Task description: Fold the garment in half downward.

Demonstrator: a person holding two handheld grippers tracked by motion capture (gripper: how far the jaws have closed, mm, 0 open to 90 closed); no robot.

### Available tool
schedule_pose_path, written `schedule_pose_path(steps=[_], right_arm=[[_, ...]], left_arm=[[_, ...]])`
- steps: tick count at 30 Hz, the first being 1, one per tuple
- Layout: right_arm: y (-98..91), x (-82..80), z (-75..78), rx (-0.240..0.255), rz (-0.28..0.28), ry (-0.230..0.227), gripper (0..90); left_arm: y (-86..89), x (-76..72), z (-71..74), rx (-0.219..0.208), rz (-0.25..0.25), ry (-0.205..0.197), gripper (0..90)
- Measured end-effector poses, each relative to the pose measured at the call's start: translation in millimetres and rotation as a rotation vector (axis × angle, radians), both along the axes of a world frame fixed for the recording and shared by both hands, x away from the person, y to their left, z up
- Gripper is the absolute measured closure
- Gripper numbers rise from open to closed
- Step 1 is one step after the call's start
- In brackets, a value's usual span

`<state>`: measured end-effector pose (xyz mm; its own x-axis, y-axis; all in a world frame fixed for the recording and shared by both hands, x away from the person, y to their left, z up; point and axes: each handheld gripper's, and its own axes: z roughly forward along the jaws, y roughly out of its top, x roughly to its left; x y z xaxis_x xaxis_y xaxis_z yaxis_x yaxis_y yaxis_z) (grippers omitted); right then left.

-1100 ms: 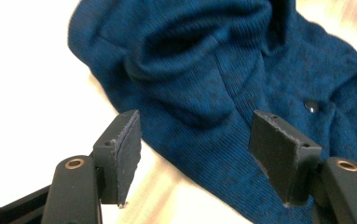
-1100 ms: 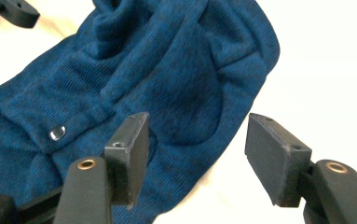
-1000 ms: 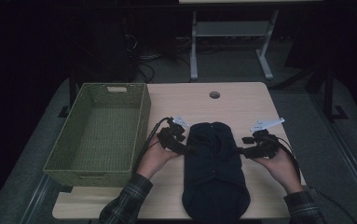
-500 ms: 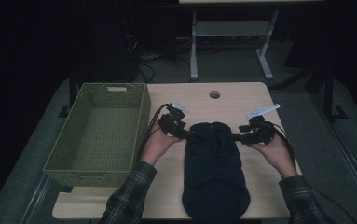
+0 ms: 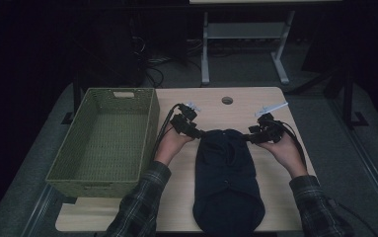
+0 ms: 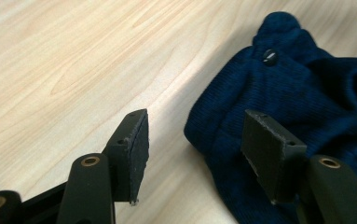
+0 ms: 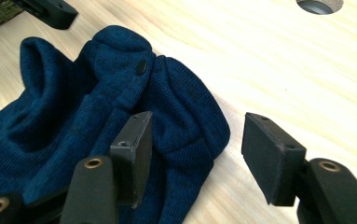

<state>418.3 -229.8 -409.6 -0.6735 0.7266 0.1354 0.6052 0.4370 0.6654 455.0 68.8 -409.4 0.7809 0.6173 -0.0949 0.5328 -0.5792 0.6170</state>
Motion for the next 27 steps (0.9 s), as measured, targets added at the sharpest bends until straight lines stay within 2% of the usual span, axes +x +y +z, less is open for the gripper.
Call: schedule_pose_path(steps=[7,10,14,16,20,24,27], right_arm=[[5.2,9.4,-3.5,-0.005,0.0,0.011,40.9],[5.8,13.4,-4.2,-0.003,-0.006,-0.004,41.0],[3.2,20.5,-12.5,0.009,-0.031,0.012,41.2],[2.7,22.2,-15.3,0.007,-0.033,0.013,41.4],[1.2,29.7,-26.8,0.003,-0.049,0.022,43.6],[2.3,33.3,-33.7,-0.013,-0.041,0.025,47.9],[3.1,36.1,-40.0,-0.008,-0.035,0.047,52.1]], left_arm=[[-5.6,9.4,-18.1,0.016,0.008,0.029,41.8],[-6.5,13.5,-25.6,0.02,0.01,0.042,41.8],[-8.0,16.7,-35.3,0.054,0.019,0.052,43.4],[-9.4,17.8,-40.8,0.055,0.022,0.067,43.5],[-9.5,19.2,-43.1,0.054,0.007,0.069,45.1],[-8.6,19.9,-43.9,0.058,-0.004,0.072,45.4],[-8.9,19.5,-45.2,0.03,0.003,0.082,47.4]])
